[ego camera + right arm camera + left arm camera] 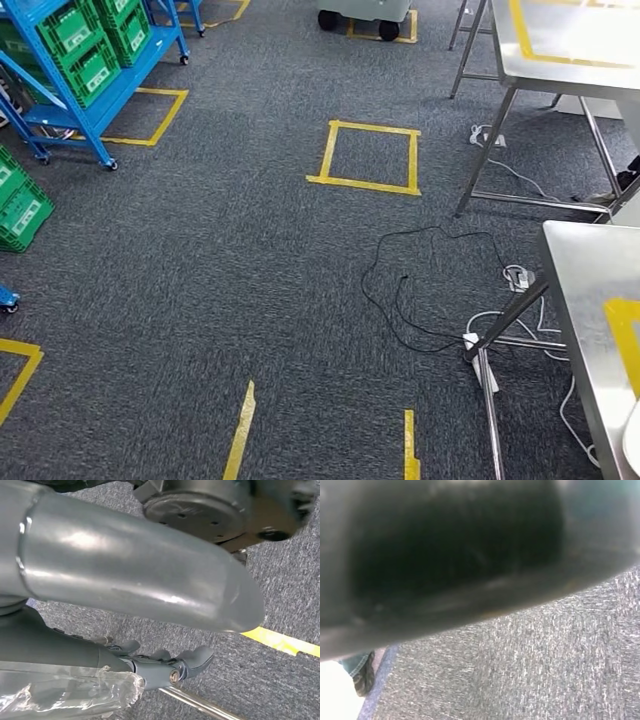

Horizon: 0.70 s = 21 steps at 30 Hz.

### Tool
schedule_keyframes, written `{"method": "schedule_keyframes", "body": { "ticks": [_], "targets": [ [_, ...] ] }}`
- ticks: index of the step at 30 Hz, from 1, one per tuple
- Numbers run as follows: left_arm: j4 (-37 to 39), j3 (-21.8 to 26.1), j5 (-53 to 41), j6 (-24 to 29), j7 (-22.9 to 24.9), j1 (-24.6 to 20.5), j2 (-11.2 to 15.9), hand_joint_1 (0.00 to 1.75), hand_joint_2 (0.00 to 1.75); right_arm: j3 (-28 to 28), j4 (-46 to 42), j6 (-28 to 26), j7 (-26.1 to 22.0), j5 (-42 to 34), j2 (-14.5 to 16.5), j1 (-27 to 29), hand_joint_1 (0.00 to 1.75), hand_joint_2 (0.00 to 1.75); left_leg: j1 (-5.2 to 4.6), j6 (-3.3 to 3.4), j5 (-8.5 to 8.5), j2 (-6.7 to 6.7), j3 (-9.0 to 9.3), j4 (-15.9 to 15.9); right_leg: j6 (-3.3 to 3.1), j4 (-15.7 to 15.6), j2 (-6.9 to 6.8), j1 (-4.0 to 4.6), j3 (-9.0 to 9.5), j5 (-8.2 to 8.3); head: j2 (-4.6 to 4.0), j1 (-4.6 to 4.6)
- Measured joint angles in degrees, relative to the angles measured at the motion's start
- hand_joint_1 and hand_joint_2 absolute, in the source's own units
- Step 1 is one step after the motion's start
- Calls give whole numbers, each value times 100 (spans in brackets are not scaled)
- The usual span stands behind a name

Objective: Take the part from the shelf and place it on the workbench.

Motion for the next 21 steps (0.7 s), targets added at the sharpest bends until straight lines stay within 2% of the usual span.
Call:
{"method": "schedule_keyframes", "body": {
  "ticks": [1,2,3,4,5,6,7,10,11,13,15,16,17,18,20,21],
  "targets": [
    [1,3,0,0,0,0,-2,0,0,0,4,0,0,0,-1,1,0,0,-11,11,-15,-2,14,1,-1,208,1,0,-142,-9,0,0],
    [1,6,0,0,0,0,-2,0,0,-1,7,0,0,1,-1,1,0,0,-22,16,-35,-8,38,2,-9,192,1,0,-178,105,0,2],
    [2,9,-1,0,0,0,-2,0,0,-1,10,-1,0,1,-2,2,0,0,-31,15,-58,-15,74,2,-25,-60,1,2,-94,321,0,1],
    [2,11,-1,0,0,0,-3,0,0,-1,11,-2,0,0,-2,1,0,0,-37,8,-86,-23,115,2,-50,-460,3,5,70,575,0,3],
    [2,12,-3,0,0,-1,-4,0,0,0,12,-3,0,-1,-2,-1,0,0,-53,-9,-117,-29,151,5,-76,-848,4,14,245,753,0,3],
    [2,14,-5,1,-1,-3,-5,0,0,2,12,-6,-2,-3,-2,-4,0,0,-63,-34,-144,-35,176,10,-100,-1137,7,23,393,861,0,2],
    [2,16,-8,1,-1,-6,-6,0,0,4,13,-9,-4,-4,-1,-6,0,0,-69,-59,-163,-37,188,13,-119,-1294,11,33,479,895,0,2],
    [2,26,-20,5,-5,-12,-6,0,0,2,13,-14,-9,-8,0,2,0,0,-59,-133,-208,-40,198,27,-170,-1369,17,37,527,887,0,4],
    [2,29,-26,8,-10,-15,-4,0,0,-2,13,-15,-9,-9,0,4,0,0,-54,-159,-275,-36,174,102,-197,-1399,12,25,543,892,0,-8],
    [2,37,-38,13,-16,-21,1,0,0,-8,14,-14,-10,-11,0,3,0,0,-31,-218,-565,-30,-51,587,-251,-1449,-7,2,576,897,0,-36],
    [5,47,-44,13,-19,-23,2,0,0,-8,15,-11,-11,-11,0,1,0,0,6,-275,-876,-27,-466,1344,-277,-1453,-19,1,583,878,0,-49],
    [6,53,-46,13,-20,-23,3,0,0,-9,17,-11,-10,-11,0,2,0,0,25,-295,-914,-27,-624,1596,-278,-1453,-22,1,583,865,0,-49],
    [8,59,-46,13,-19,-22,4,0,0,-11,19,-11,-10,-11,0,3,0,0,45,-312,-831,-26,-689,1648,-273,-1452,-22,-1,586,848,0,-48],
    [8,65,-46,13,-19,-22,4,0,0,-12,21,-11,-9,-11,0,5,0,0,65,-325,-644,-24,-646,1485,-263,-1452,-21,-4,599,827,0,-50],
    [9,72,-46,14,-18,-25,5,0,0,-13,26,-9,-9,-11,0,5,0,0,105,-349,-197,-13,-339,758,-223,-1450,-17,-7,657,776,0,-51],
    [10,73,-46,14,-19,-32,4,0,0,-13,28,-8,-9,-11,0,3,0,0,111,-345,-74,-11,-197,435,-189,-1440,-10,2,682,748,0,-55]
  ]
}}
